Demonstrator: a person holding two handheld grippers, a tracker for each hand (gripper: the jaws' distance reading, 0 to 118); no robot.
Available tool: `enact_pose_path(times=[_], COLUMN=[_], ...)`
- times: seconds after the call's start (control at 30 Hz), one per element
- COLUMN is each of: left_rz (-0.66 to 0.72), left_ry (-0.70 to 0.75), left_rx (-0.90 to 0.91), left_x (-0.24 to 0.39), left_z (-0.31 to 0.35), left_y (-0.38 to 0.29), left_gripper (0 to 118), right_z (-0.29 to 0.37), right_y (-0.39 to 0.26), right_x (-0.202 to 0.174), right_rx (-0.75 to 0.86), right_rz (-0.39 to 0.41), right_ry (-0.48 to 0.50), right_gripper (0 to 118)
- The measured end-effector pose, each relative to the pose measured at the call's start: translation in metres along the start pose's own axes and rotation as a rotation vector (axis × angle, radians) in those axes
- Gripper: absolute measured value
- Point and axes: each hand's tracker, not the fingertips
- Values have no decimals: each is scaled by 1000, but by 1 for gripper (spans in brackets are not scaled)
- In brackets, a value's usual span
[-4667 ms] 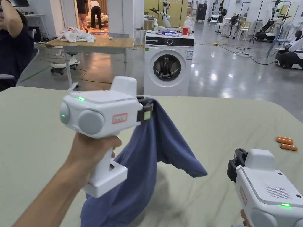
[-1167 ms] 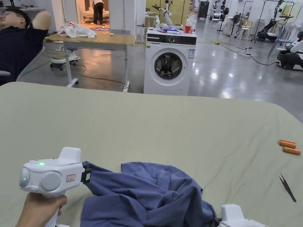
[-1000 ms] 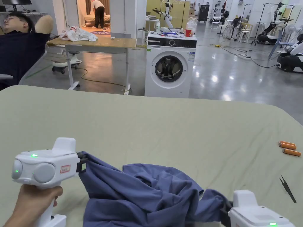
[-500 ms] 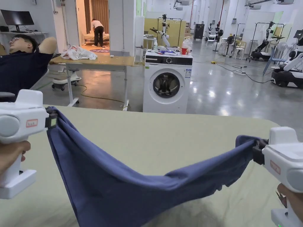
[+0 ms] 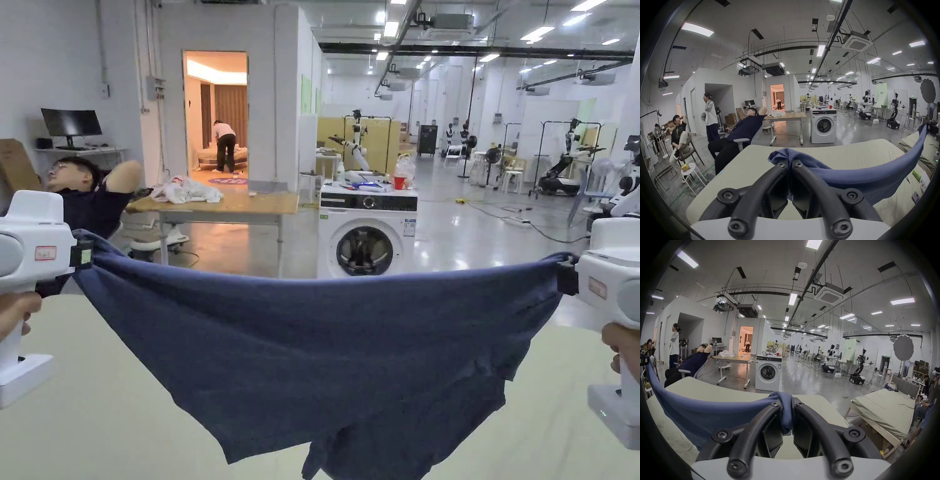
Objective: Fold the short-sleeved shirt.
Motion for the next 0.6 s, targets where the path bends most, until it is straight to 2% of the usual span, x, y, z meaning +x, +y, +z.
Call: enact_pose_path(times=[0.1, 0.33, 0.47, 0.6], left_rz=[20, 46, 31, 2], left_ry=[4, 9, 10, 3], left_rx=[13, 39, 40, 30], left_x=[-7, -11, -7, 1], left_z=[-13, -34, -42, -44], left_y=[14, 40, 35, 9], left_gripper=[0, 0, 0, 0], right_z=[-7, -39, -44, -41], right_y=[21, 49, 42, 18], right_x=[-9, -11, -11, -11], right_rx=[12, 19, 17, -3], right_rz=[16, -44, -57, -31], right_ry=[-4, 12, 4, -4], right_gripper=[7, 7, 7, 7])
